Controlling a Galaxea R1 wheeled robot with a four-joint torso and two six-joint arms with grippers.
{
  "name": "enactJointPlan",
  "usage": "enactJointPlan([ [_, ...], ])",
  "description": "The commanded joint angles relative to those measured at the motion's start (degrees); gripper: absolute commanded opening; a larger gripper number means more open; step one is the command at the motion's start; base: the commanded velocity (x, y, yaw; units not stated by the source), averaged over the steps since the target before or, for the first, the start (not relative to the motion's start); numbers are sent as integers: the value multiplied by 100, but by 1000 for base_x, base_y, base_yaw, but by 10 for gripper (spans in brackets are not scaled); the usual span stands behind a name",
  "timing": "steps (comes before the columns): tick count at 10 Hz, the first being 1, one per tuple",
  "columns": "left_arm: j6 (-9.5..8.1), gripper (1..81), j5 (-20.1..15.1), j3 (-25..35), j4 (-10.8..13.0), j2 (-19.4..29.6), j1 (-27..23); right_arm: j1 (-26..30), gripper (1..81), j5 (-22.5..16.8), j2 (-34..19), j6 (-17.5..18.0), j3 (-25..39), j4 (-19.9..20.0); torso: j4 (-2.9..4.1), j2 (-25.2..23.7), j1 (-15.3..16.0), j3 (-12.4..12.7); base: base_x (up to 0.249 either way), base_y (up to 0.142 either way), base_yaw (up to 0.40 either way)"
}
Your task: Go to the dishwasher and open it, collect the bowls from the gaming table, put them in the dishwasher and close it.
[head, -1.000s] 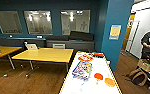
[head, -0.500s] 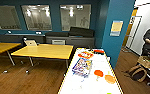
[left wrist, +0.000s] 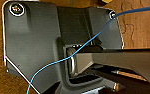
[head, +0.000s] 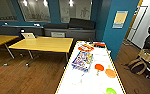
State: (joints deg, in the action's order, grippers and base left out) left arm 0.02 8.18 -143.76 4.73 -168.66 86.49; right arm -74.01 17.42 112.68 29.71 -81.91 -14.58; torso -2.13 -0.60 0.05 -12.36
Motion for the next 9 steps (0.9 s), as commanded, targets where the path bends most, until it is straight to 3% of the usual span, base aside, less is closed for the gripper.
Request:
enactJointPlan([
  [1, 15, 811, -317, 76, 2, -2, -119, 1364, 811, -632, -1068, 754, 676, 25, 0, 0, 0, -172, 0, 0, 0],
  [4, 15, 811, -317, 76, 2, 16, -119, 2490, 811, -1650, -1280, 1193, 1037, 26, 0, 4, 5, -349, 0, 0, 0],
  [9, 7, 811, -308, 76, -7, 25, -119, 3502, 811, -2470, -1289, 1651, 1029, 34, 0, 13, 6, -827, 0, 0, 0],
])
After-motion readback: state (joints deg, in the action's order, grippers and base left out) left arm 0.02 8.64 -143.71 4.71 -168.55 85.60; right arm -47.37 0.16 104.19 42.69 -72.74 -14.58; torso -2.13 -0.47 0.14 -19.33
